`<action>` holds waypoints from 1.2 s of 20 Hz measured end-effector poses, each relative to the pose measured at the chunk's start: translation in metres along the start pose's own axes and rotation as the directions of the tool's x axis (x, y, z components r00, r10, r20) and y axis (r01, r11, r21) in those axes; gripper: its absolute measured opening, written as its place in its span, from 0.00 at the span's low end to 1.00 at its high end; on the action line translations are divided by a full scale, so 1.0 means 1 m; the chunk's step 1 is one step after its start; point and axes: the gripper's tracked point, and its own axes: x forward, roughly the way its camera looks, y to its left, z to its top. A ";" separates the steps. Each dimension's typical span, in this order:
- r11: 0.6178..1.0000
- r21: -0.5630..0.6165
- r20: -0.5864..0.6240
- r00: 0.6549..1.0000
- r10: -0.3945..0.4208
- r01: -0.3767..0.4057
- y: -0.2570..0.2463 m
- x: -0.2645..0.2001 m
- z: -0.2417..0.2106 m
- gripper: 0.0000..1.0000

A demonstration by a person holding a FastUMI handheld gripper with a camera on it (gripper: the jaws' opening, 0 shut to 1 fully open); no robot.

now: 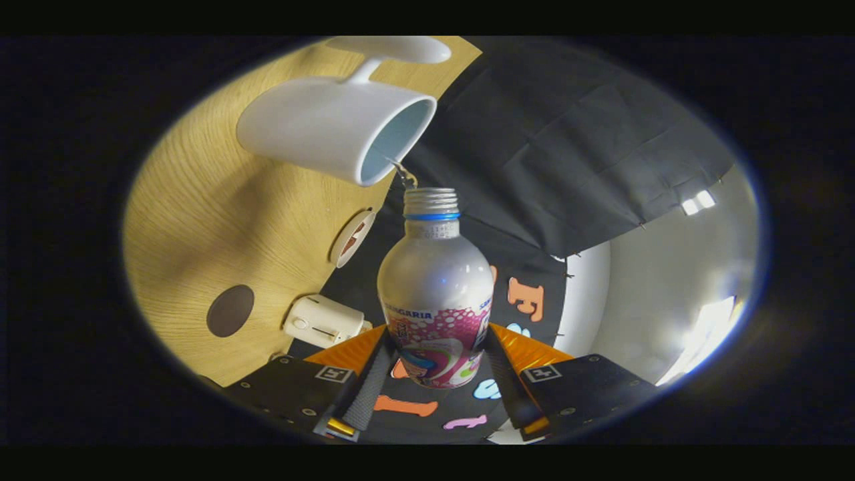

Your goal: Take the bottle from table, then pour the juice into the cup, finally place the bottle on the coaster

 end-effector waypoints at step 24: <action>0.997 -0.071 0.072 0.997 -0.034 0.039 -0.011 0.009 -0.001 0.77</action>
